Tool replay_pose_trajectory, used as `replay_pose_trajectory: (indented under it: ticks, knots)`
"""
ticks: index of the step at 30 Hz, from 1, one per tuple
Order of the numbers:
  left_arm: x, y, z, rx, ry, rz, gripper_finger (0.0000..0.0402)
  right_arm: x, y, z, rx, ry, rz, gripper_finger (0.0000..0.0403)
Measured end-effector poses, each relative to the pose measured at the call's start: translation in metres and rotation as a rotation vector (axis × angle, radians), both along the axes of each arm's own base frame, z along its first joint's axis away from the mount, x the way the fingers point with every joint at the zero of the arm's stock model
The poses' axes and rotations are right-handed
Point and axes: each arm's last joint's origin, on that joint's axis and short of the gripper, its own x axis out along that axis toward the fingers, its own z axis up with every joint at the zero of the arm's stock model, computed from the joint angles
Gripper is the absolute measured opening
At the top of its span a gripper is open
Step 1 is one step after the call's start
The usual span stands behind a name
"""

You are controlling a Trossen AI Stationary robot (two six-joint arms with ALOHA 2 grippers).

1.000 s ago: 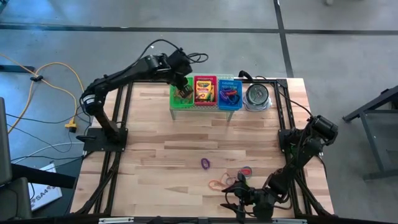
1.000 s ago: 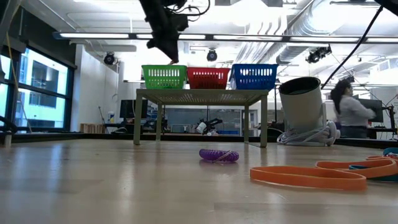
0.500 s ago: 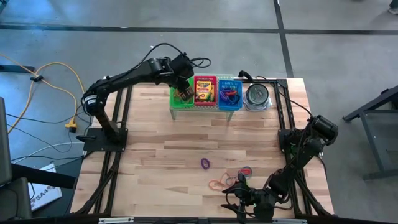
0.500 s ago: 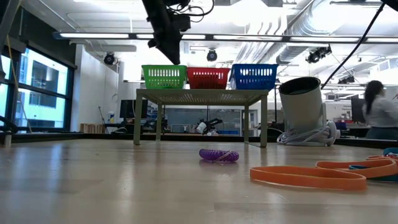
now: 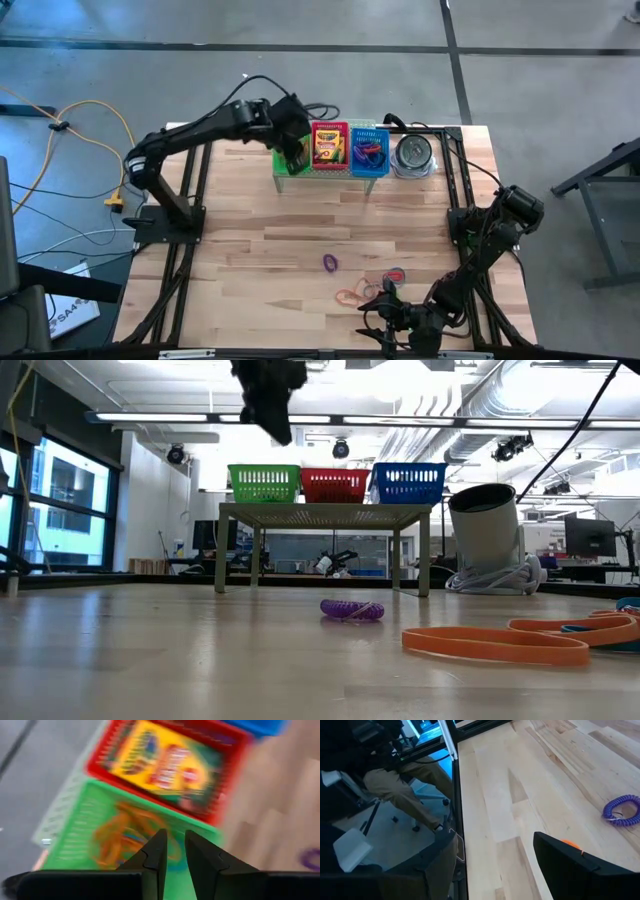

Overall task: Pick & Place Office Desk Supplies
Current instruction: Put the violet spring keychain into the blue bin on the shelf

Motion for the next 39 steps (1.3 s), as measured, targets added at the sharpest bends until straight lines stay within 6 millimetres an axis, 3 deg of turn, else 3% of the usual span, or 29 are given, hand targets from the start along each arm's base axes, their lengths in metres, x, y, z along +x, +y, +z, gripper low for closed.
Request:
replay_pose_trajectory:
  ticks: [6,12,17,26,32,39]
  knots:
    - [-0.001,-0.035,0.001,-0.092,0.042,-0.116,0.0064,0.000,0.000,0.000,-0.003,0.003,0.000,0.0252]
    - [-0.004,-0.053,-0.003,-0.213,0.076,0.016,0.0064,0.000,0.000,0.000,0.001,0.008,0.010,0.0252]
    - [-0.004,-0.084,-0.005,-0.324,0.123,-0.053,0.0064,0.000,0.000,0.000,-0.015,0.008,0.019,0.0252]
    - [-0.008,-0.131,-0.009,-0.333,0.220,-0.169,0.0064,0.000,0.000,-0.001,-0.023,0.007,0.023,0.0252]
    - [-0.005,-0.145,-0.009,-0.346,0.189,-0.183,0.0064,0.001,-0.001,0.000,-0.023,0.005,0.018,0.0252]
    - [-0.003,-0.146,-0.008,-0.301,0.180,-0.259,0.0064,0.001,-0.001,0.000,-0.023,0.005,0.017,0.0252]
